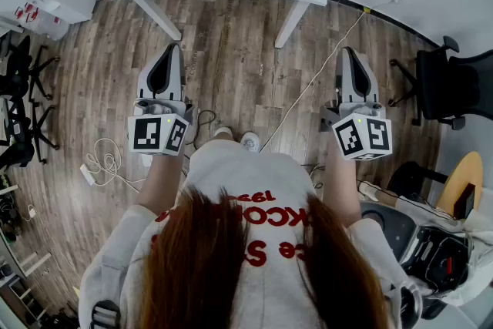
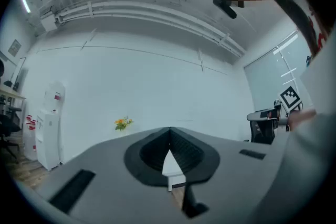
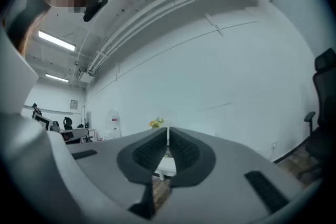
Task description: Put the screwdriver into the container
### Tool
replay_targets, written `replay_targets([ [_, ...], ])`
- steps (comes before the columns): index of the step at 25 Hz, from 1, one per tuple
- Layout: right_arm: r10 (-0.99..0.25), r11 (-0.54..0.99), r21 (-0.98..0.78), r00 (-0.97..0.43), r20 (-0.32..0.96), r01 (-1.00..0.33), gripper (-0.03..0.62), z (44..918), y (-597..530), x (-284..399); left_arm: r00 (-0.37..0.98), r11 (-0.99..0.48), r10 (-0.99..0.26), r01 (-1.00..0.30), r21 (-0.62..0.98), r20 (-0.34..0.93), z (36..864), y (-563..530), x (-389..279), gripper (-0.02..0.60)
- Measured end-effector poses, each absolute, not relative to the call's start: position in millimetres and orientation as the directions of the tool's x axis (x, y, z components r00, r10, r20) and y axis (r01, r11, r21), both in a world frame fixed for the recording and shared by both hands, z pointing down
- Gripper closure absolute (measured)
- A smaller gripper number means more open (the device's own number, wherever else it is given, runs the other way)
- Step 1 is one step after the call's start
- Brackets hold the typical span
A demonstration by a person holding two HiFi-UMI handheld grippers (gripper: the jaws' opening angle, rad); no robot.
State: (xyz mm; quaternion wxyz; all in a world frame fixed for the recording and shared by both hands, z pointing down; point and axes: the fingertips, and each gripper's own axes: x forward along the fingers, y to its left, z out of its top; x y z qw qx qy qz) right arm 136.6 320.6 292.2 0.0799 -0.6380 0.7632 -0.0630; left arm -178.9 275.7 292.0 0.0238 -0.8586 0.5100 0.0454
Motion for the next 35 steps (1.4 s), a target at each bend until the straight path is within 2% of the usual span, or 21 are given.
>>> replay_targets([
  [12,-0.972,0.23,-0.23,-0.211,-0.107,-0.946,0.583,278,320,133,0.467,-0.469,-0.878,-0.883,-0.005,-0.105,289,280,-175,0.575],
  [20,-0.971,0.235,-0.261,-0.216,-0.097,-0.936,0.583,283,301,133,0.471,-0.472,-0.879,-0.882,0.0,-0.076,298,262,-173,0.575],
  [35,-0.978,0.204,-0.263,-0.185,-0.095,-0.943,0.583,276,189,133,0.526,-0.533,-0.844,-0.846,0.038,-0.106,298,131,-158,0.575],
])
